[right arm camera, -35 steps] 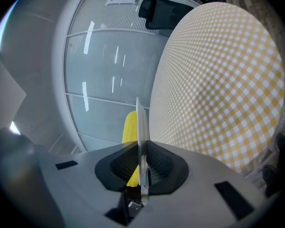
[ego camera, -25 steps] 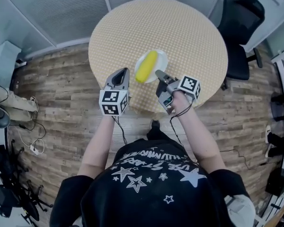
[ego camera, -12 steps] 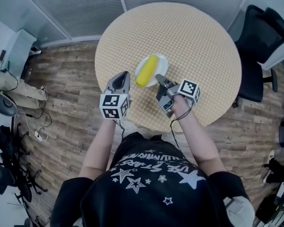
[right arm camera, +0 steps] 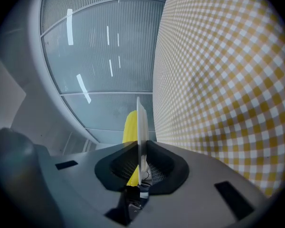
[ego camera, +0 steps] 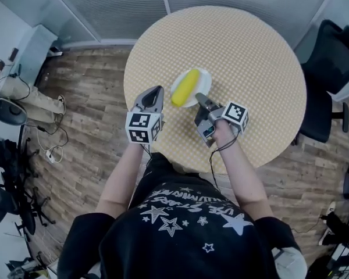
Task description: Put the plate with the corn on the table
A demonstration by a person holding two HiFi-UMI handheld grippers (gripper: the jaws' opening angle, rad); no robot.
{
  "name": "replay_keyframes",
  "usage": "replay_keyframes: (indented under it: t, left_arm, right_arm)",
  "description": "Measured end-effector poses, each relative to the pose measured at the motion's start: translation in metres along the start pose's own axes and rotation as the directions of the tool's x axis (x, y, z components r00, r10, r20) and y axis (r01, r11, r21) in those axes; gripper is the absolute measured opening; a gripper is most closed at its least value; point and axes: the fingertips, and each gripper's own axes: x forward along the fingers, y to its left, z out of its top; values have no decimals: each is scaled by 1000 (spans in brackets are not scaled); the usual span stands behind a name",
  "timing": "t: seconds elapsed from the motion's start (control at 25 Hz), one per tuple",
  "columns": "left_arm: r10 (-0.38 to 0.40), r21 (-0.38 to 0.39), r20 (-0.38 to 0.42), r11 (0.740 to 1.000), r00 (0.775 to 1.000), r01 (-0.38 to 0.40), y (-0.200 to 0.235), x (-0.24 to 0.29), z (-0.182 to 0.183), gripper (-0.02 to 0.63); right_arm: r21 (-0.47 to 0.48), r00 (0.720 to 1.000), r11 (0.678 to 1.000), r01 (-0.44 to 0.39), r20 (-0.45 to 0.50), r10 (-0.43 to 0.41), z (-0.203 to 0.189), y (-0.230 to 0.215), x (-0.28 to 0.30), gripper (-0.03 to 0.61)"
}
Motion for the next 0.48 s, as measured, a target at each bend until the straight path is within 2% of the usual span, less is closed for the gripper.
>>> replay_keyframes:
  t: [0.28, 0.48]
  left_arm:
    - [-55, 9, -6, 998, 998, 55, 3, 32, 4, 9]
    - [-78, -6, 9, 997, 997, 78, 26, 56, 8, 9]
  right_arm:
    - [-36, 999, 999, 12, 40, -10, 29, 8, 13, 51]
    - [-32, 997, 999, 33, 68, -31, 41, 4, 37, 51]
